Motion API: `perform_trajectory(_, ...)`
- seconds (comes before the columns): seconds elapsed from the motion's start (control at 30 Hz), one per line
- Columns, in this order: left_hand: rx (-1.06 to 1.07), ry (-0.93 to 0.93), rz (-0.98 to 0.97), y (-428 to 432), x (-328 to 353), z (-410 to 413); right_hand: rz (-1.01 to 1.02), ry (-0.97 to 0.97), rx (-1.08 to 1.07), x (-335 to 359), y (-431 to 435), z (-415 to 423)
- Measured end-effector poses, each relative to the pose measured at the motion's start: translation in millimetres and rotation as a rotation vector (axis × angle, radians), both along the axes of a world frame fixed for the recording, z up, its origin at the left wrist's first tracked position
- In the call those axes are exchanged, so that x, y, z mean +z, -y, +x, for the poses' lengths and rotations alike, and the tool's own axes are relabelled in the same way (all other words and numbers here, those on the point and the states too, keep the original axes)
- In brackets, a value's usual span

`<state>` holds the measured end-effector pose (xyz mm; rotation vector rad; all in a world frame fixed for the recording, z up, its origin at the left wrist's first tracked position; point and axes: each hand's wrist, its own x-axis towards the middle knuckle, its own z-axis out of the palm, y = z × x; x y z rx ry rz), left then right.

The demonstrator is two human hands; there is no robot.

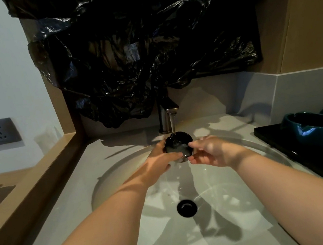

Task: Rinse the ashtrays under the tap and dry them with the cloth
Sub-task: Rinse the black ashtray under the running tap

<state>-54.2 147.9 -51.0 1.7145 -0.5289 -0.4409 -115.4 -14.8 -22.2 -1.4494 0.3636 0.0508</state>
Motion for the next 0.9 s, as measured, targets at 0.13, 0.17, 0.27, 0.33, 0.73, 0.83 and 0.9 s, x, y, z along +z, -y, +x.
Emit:
perform_trajectory(0.13,0.043,-0.099,0.019,-2.7,1.4,-2.1,-0.036,-0.005,0.047,-6.0,9.8,2.8)
perform_trajectory(0.17,0.070,-0.087,0.037,-2.2,1.3,-0.9,-0.046,-0.013,0.052,-7.5,11.0,3.8)
perform_trajectory(0.27,0.123,-0.050,0.055,-2.8,0.0,3.9,-0.099,-0.005,0.086,-12.8,9.3,6.6)
perform_trajectory(0.33,0.163,-0.011,0.041,-3.7,-2.1,8.8,-0.157,0.012,0.090,-16.0,3.2,8.9)
perform_trajectory(0.73,0.289,0.341,0.140,-2.0,3.7,3.6,-0.968,0.249,-0.019,-28.6,-10.5,18.3)
perform_trajectory(0.83,0.285,0.409,0.119,-1.3,3.5,1.4,-0.811,0.201,-0.037,-27.7,-12.8,20.5)
perform_trajectory(0.9,0.290,0.443,0.105,0.0,3.8,0.2,-0.644,0.109,-0.037,-27.1,-13.2,22.9)
